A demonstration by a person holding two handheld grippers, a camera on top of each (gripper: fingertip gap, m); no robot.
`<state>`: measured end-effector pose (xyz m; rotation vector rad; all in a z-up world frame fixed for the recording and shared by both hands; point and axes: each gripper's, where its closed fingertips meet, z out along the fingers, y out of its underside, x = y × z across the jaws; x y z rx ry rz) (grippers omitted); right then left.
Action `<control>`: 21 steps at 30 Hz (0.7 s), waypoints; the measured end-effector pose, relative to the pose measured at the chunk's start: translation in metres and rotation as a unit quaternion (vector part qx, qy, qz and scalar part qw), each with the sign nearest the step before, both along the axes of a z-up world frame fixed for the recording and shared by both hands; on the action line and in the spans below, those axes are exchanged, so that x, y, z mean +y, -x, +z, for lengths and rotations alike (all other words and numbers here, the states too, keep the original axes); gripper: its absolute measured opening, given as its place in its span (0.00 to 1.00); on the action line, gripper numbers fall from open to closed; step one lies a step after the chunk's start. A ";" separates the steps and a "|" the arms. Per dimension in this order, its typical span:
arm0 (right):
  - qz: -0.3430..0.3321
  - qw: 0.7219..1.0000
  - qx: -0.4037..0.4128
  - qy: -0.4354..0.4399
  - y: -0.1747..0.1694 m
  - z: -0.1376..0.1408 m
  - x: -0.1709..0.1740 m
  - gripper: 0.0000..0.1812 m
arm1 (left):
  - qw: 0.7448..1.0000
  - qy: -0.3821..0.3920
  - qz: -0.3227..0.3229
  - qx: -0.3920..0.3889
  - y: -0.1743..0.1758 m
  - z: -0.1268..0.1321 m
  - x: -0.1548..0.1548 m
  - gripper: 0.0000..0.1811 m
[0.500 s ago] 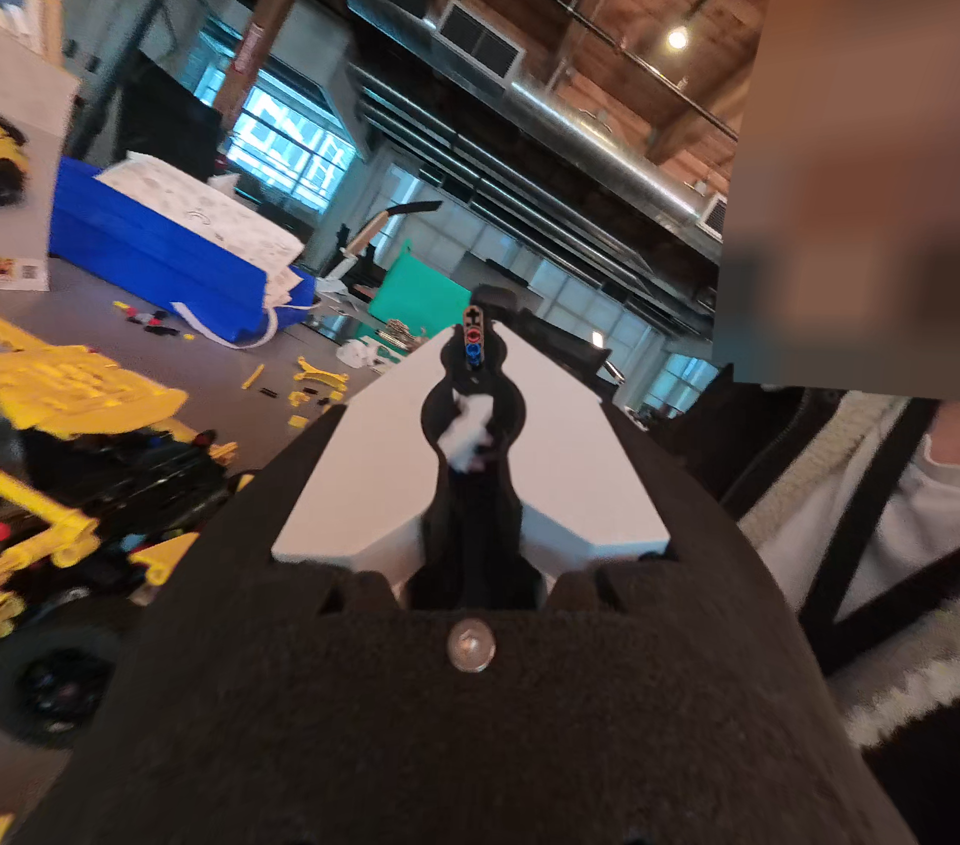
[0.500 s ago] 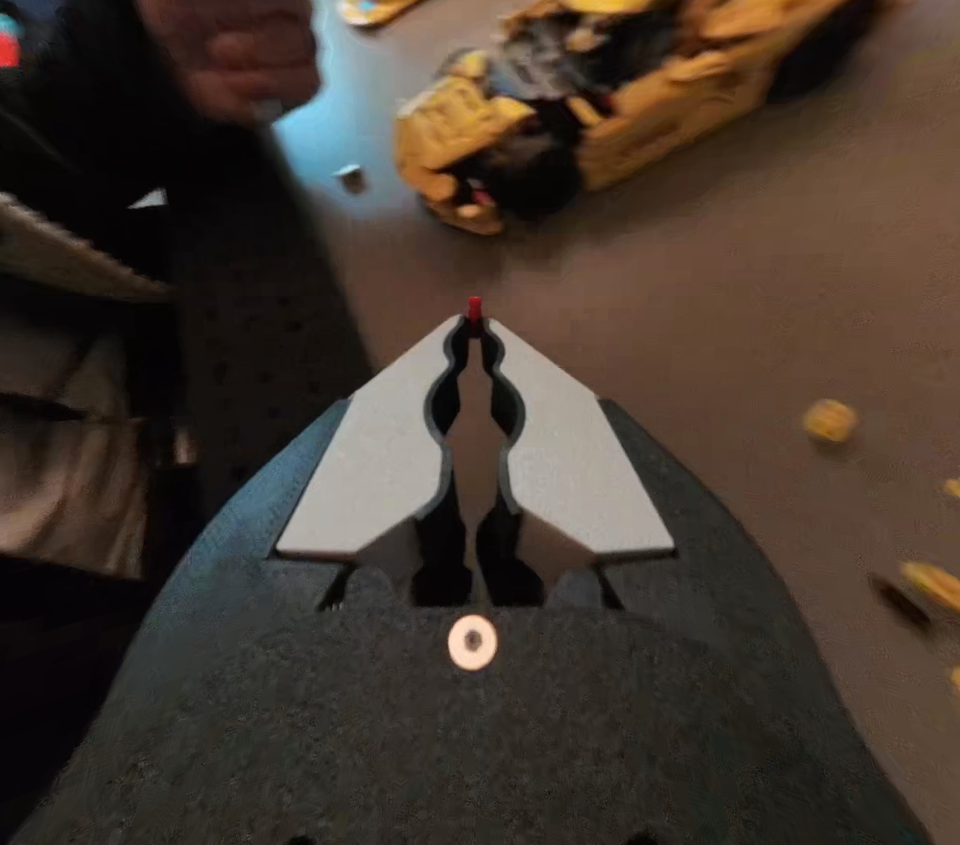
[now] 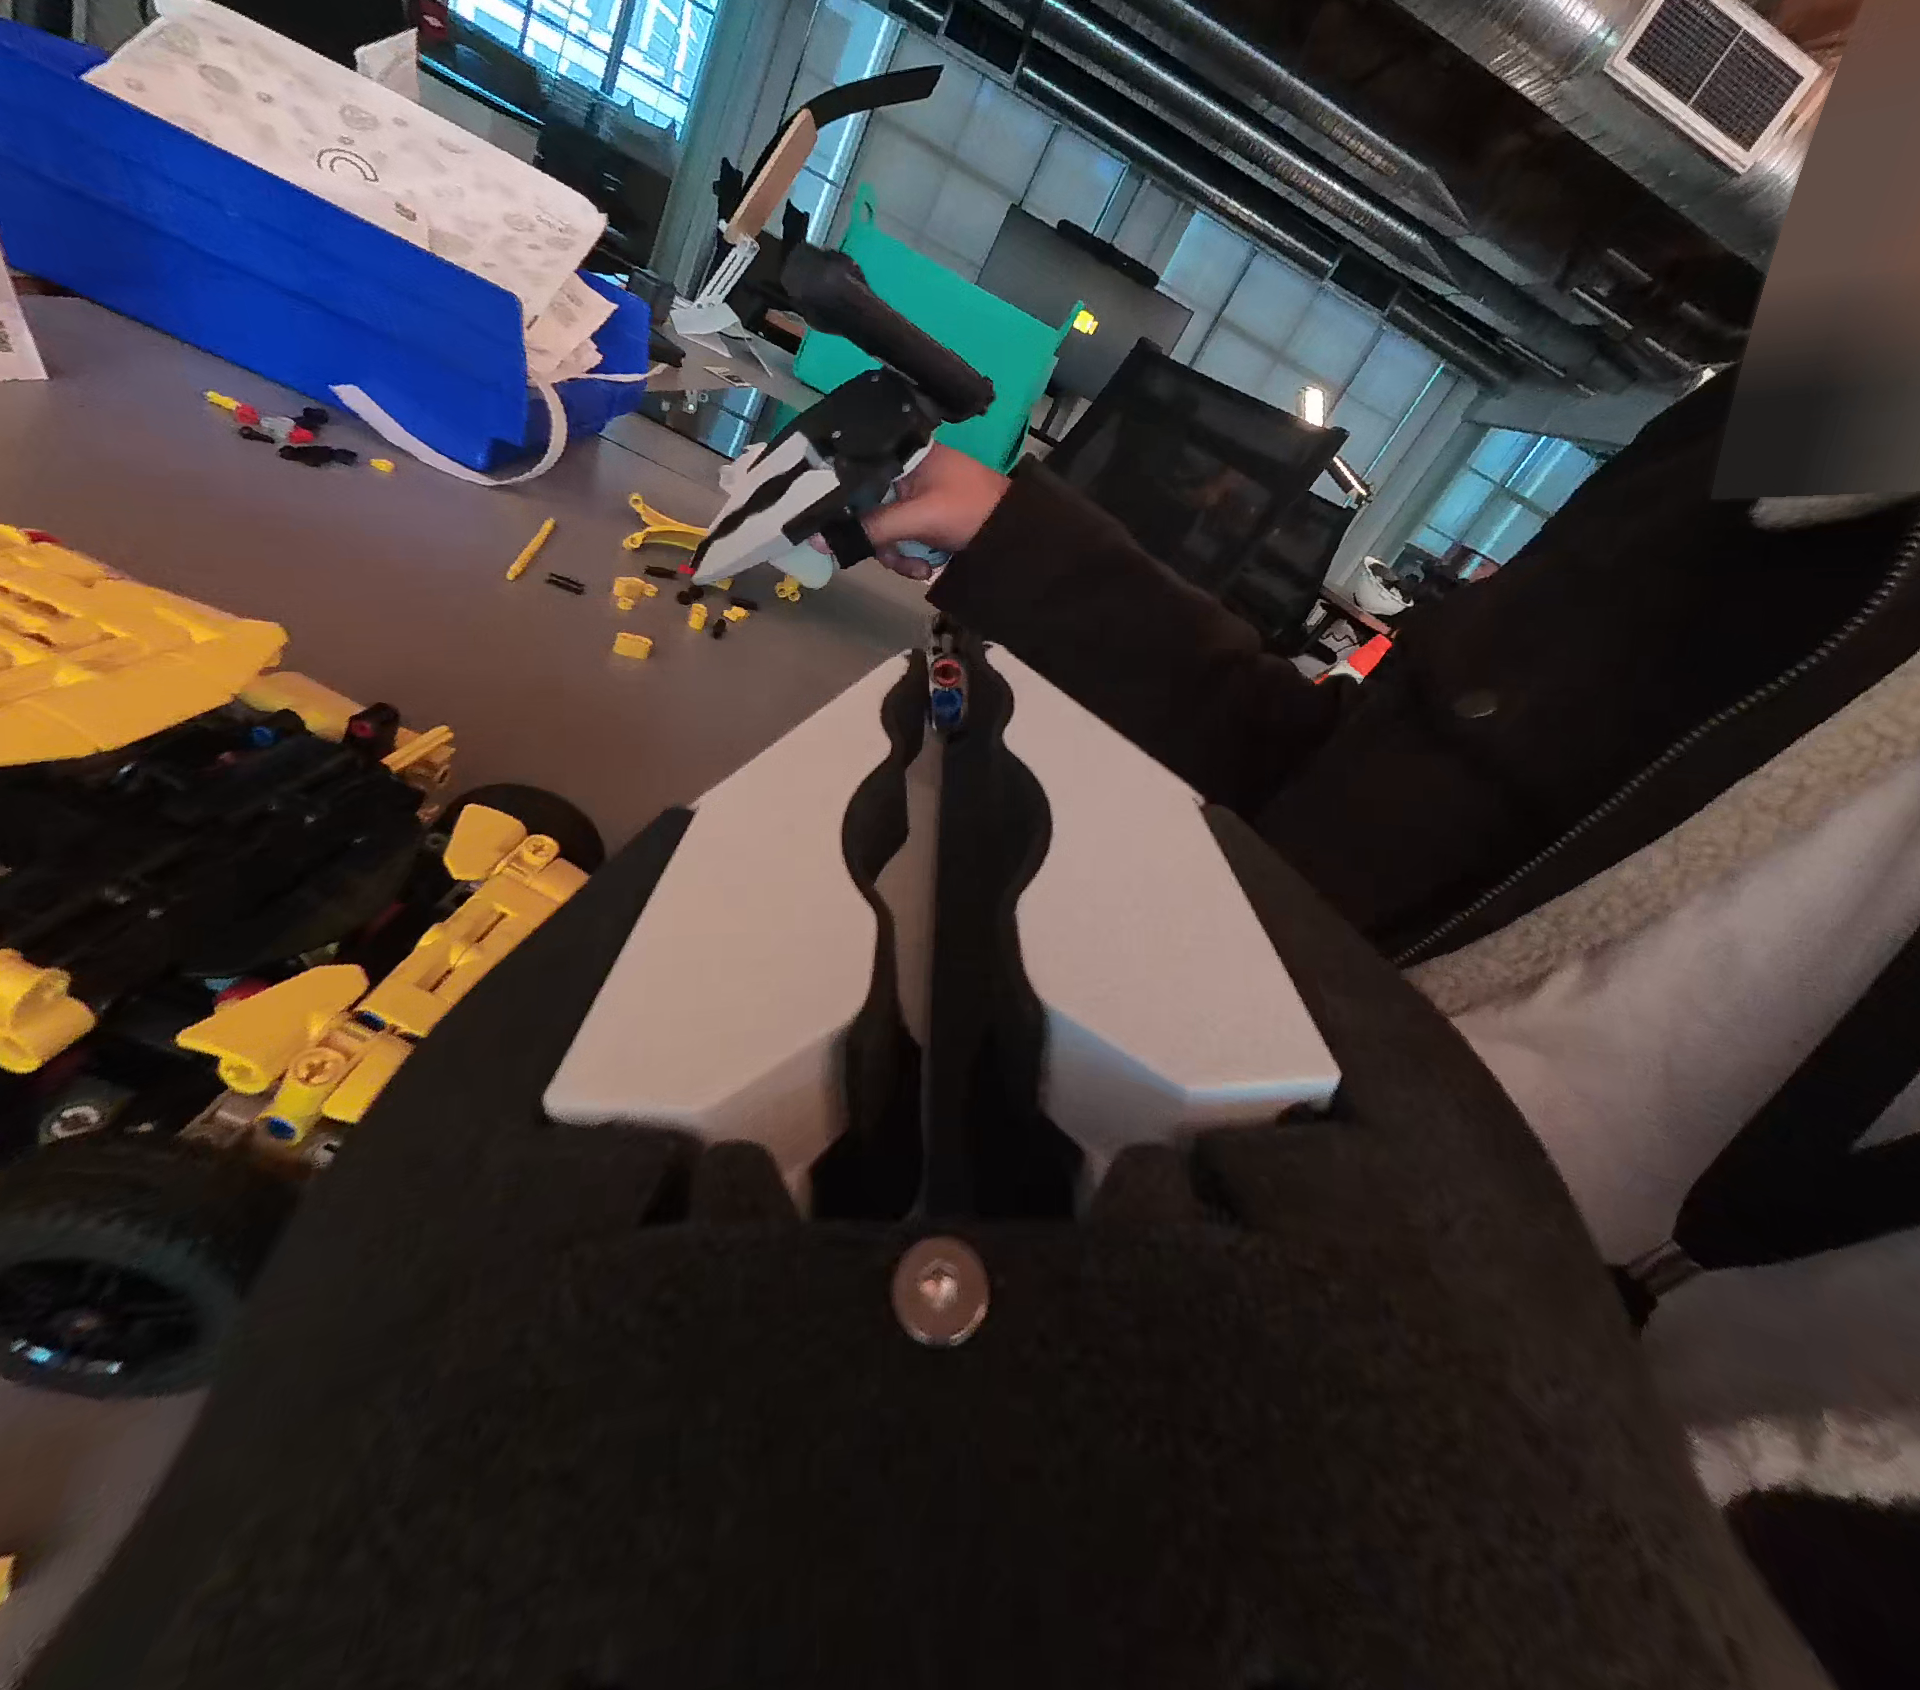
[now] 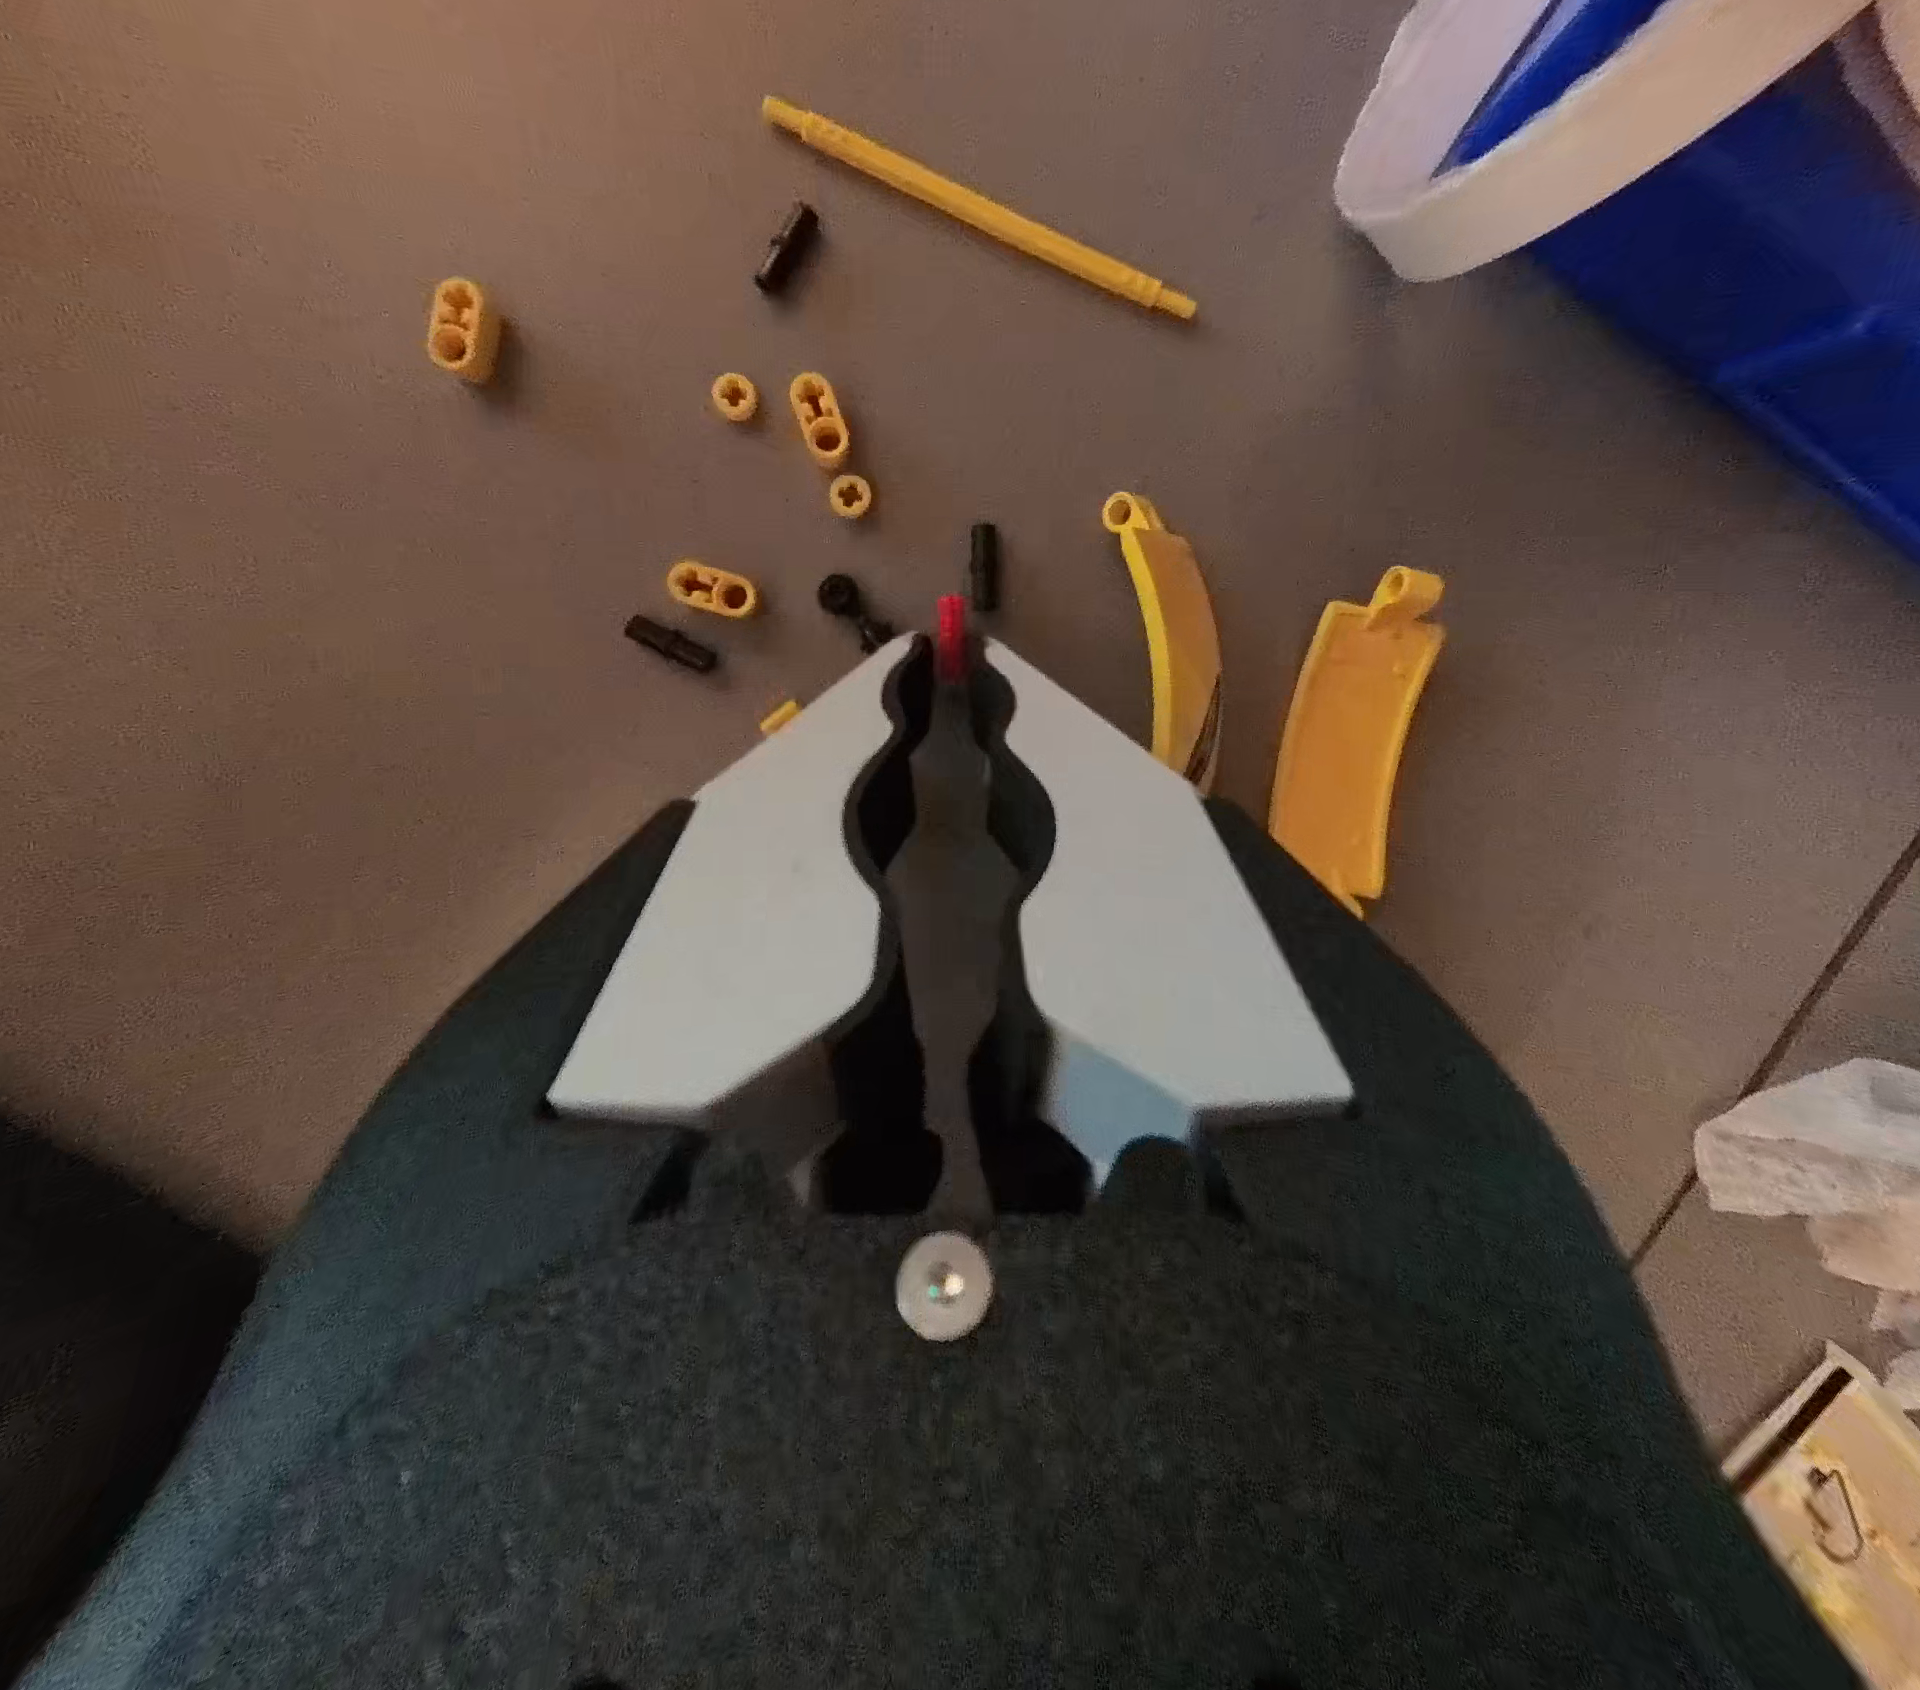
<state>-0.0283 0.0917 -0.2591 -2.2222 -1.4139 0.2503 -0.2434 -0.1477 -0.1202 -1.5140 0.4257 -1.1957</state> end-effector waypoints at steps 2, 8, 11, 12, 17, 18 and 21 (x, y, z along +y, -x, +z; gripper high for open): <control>0.007 1.000 -0.005 0.007 0.000 -0.002 -0.002 0.05 | 1.000 0.008 -0.002 -0.005 0.000 -0.001 0.001 0.04; -0.002 0.997 0.067 -0.030 0.007 0.042 -0.009 0.10 | 0.983 0.077 -0.043 -0.160 0.015 0.011 0.005 0.04; 0.078 0.967 0.238 -0.041 0.076 0.098 -0.070 0.15 | 0.948 0.119 -0.071 -0.285 0.036 0.019 0.010 0.03; 0.126 0.945 0.299 -0.050 0.107 0.114 -0.101 0.17 | 0.941 0.118 -0.079 -0.308 0.040 0.023 0.009 0.03; 0.220 0.844 0.477 -0.106 0.224 0.140 -0.223 0.25 | 0.918 0.137 -0.103 -0.358 0.044 0.024 0.008 0.03; 0.227 0.835 0.482 -0.134 0.236 0.140 -0.233 0.26 | 0.913 0.144 -0.109 -0.366 0.043 0.024 0.008 0.03; 0.230 0.821 0.457 -0.253 0.249 0.148 -0.240 0.24 | 0.908 0.157 -0.119 -0.369 0.040 0.021 0.008 0.03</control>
